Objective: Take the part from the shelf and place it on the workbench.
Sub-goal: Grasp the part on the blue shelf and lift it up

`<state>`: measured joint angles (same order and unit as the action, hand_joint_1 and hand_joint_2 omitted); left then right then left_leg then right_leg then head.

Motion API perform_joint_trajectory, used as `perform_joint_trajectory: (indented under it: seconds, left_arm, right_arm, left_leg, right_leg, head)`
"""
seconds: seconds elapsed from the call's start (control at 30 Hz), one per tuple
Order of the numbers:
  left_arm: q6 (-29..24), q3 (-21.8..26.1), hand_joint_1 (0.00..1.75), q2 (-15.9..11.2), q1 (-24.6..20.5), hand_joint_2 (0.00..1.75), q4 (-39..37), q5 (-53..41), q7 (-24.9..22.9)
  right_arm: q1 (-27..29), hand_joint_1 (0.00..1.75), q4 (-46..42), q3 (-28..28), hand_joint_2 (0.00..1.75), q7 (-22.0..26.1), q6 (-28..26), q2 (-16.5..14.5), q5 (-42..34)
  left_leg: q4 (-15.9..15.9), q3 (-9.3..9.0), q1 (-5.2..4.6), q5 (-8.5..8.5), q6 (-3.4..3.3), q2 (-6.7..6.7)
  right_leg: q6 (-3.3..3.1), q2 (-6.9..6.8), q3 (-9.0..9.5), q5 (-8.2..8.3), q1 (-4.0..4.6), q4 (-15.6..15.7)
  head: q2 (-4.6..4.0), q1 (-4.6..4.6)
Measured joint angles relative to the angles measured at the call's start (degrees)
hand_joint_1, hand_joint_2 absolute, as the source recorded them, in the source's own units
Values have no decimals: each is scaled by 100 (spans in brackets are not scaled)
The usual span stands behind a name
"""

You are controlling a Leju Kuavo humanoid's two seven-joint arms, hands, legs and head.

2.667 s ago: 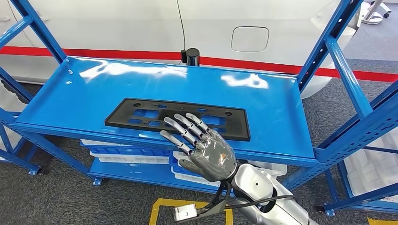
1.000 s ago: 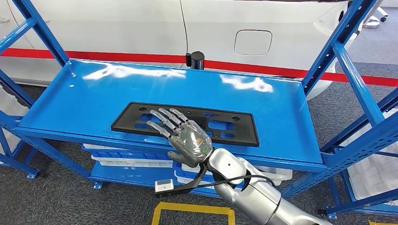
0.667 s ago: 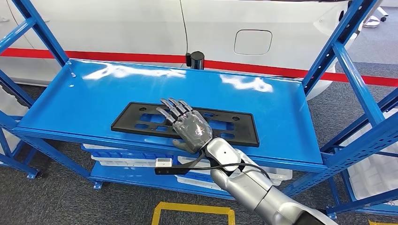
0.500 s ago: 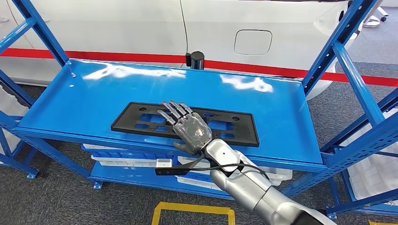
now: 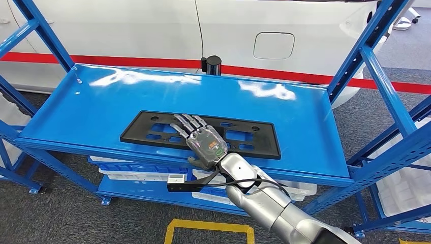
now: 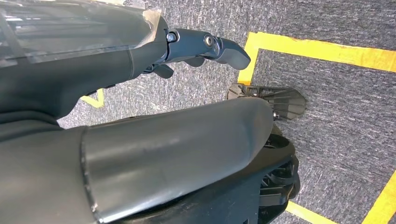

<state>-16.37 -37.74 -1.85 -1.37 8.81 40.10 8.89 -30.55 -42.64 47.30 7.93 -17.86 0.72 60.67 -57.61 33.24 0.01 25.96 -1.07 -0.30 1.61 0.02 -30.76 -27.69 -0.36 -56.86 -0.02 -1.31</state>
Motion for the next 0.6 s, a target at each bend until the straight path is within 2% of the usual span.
perform_joint_trajectory:
  seconds: [0.3,0.6]
  left_arm:
    - [-137,1,0,4,-1,0,0,26,-8]
    - [-393,2,0,75,-2,0,0,83,-87]
  right_arm:
    - [-15,0,65,-1,175,19,-19,-33,-25]
    - [-178,0,238,-33,175,-61,-259,-133,-97]
  left_leg:
    - [0,0,0,0,0,0]
    - [0,0,0,0,0,0]
  right_leg:
    - [0,0,0,0,0,0]
    - [0,0,0,0,0,0]
  head:
    - [0,0]
    - [0,0]
